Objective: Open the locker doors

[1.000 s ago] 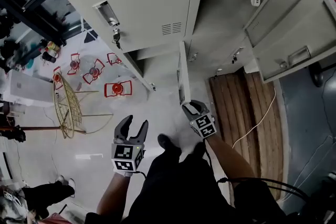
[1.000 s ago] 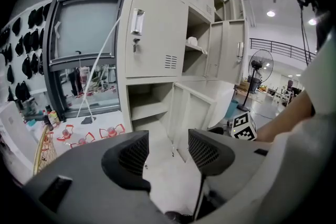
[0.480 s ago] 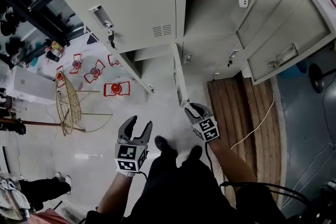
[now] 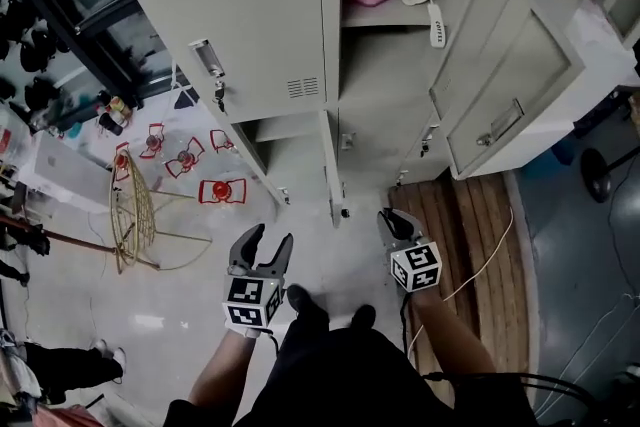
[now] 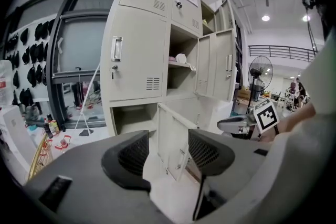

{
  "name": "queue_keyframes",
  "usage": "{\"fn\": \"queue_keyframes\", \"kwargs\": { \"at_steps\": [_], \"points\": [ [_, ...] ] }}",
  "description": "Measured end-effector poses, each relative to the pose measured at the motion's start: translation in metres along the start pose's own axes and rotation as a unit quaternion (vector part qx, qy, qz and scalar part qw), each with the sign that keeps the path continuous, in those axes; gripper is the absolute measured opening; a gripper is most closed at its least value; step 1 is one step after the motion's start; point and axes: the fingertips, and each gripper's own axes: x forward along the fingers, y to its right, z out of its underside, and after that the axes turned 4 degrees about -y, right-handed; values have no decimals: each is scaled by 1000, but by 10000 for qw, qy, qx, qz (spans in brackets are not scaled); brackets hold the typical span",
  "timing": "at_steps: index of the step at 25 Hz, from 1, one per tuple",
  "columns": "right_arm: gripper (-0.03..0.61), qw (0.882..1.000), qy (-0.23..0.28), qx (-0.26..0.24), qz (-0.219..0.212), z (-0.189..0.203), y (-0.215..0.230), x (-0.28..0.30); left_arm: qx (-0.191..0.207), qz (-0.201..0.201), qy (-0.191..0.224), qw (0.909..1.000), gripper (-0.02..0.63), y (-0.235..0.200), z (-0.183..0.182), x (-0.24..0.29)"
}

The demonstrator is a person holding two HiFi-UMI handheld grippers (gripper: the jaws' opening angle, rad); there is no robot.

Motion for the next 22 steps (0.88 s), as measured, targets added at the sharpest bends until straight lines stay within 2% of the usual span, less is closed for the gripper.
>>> {"fn": "queue_keyframes", "kwargs": {
  "at_steps": [1, 6, 11, 15, 22],
  "points": [
    [27, 9999, 149, 40, 31, -13, 2, -10, 31, -12, 68, 10000, 233, 4, -5, -3],
    [8, 9952, 964, 69, 129, -77, 4, -63, 231, -63, 417, 9988, 233, 28, -40, -18],
    [8, 9879, 1412, -200, 608, -132, 12, -122, 316, -130, 1132, 9930, 233, 49, -86, -46],
    [9, 9768, 1941, -396, 810, -177, 13, -173, 394, -162, 1681, 9849, 233, 69, -116, -72],
    [11, 9541, 2680, -823, 1057, -217, 1, -243, 667, -23, 2340, 9699, 233, 114, -161, -106]
  ]
}}
